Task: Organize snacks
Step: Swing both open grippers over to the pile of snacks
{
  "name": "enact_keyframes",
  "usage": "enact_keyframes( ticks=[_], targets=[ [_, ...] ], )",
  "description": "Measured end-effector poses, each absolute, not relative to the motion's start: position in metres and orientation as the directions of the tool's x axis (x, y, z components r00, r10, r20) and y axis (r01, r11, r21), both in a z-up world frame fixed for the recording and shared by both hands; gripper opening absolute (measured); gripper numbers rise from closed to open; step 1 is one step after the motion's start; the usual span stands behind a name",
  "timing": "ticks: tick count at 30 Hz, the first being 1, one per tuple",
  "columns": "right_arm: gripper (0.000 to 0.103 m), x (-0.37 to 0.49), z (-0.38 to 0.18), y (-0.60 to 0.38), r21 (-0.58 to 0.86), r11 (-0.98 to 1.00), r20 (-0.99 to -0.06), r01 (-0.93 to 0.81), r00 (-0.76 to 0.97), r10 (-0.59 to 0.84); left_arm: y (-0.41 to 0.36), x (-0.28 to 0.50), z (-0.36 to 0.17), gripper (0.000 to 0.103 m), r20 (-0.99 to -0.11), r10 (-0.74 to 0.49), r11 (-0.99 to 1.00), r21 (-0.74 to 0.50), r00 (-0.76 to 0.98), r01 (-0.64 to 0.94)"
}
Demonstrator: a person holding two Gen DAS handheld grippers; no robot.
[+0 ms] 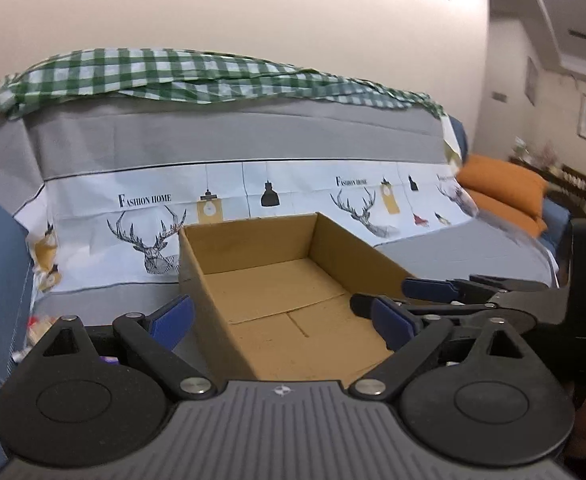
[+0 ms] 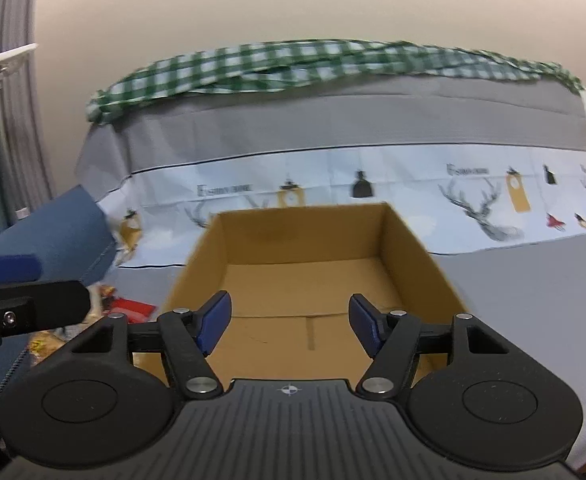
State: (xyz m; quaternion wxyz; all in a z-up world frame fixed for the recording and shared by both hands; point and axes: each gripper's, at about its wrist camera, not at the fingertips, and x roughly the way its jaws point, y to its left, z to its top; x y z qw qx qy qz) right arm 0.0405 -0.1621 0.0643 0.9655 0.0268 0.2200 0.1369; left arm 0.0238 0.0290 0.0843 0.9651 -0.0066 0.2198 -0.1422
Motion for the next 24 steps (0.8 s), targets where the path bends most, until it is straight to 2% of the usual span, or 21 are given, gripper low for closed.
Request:
enact_keyframes(
  ticks=[1,3,5,7,9,12,16,20,22,24],
  targets=[
    [0.067,0.039,0.065,-0.154,0.113,0.956,-0.412,-0.271,0.863,0.293,0.036,0.025,0.083,0.083,-0.426,-0.278,0.958,-0.054,0.861,0.282],
    [0.067,0.037,0.066,-0.139,0.112,0.944,-0.408,-0.310,0.852,0.329,0.051,0.028,0.078,0.046,-0.436,-0.255,0.960,-0.012,0.863,0.278],
    [0.062,0.033,0.064,-0.123,0.116,0.924,-0.404,-0.364,0.833,0.378,0.067,0.030,0.068,0.028,-0.439,-0.248,0.961,0.004,0.864,0.278],
    [0.050,0.031,0.061,-0.106,0.119,0.900,-0.413,-0.418,0.804,0.428,0.088,0.034,0.053,0.028,-0.451,-0.199,0.975,0.003,0.870,0.224],
    [0.040,0.028,0.058,-0.089,0.128,0.877,-0.421,-0.462,0.776,0.470,0.118,0.040,0.035,0.027,-0.483,-0.152,0.988,-0.110,0.862,0.113],
    [0.039,0.027,0.050,-0.063,0.134,0.843,-0.436,-0.522,0.732,0.523,0.152,0.046,0.011,0.027,-0.507,-0.088,0.968,-0.245,0.858,-0.046],
    [0.039,0.030,0.032,-0.031,0.116,0.805,-0.473,-0.582,0.680,0.560,0.178,0.065,0.000,0.028,-0.577,0.016,0.932,-0.287,0.816,-0.221],
    [0.052,0.037,0.013,-0.003,0.100,0.781,-0.506,-0.617,0.644,0.574,0.195,0.074,-0.009,0.028,-0.614,0.044,0.901,-0.316,0.788,-0.296],
    [0.063,0.042,0.003,0.007,0.095,0.776,-0.519,-0.624,0.634,0.574,0.199,0.080,-0.012,0.030,-0.633,0.063,0.895,-0.307,0.772,-0.324],
    [0.082,0.049,-0.010,0.015,0.088,0.775,-0.554,-0.626,0.615,0.560,0.204,0.086,-0.017,0.031,-0.649,0.082,0.890,-0.293,0.756,-0.348]
  ],
)
